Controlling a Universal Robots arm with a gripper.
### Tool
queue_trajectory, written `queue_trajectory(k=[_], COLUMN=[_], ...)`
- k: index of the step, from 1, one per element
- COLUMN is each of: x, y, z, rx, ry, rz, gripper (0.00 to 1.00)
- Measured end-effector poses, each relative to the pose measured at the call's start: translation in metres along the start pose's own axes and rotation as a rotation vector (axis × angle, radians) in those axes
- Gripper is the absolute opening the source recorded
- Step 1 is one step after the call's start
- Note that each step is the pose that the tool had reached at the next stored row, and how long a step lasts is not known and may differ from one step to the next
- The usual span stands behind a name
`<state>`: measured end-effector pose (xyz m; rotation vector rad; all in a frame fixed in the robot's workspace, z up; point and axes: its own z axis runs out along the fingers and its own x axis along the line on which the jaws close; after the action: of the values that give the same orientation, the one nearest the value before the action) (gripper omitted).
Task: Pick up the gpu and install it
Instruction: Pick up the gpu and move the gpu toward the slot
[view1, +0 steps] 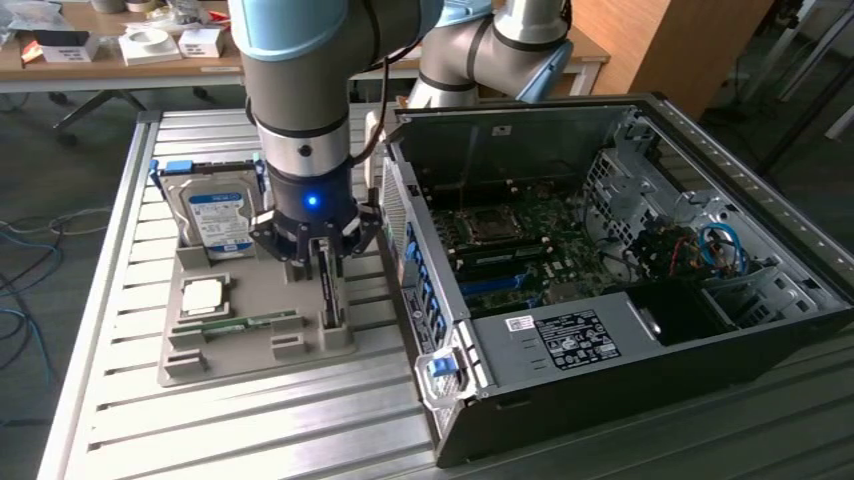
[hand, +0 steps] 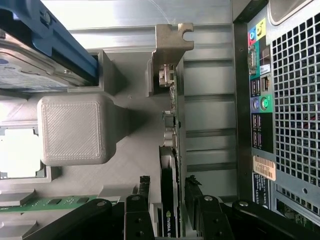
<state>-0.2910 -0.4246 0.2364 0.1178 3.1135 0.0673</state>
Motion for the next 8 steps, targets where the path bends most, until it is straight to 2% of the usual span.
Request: queue_trajectory(k=[8], x=[0.0002], y=[-0.0003], z=[0.0063], rx=[0.0002], ry=[0.0003], rz=[0.0], gripper=[0.42])
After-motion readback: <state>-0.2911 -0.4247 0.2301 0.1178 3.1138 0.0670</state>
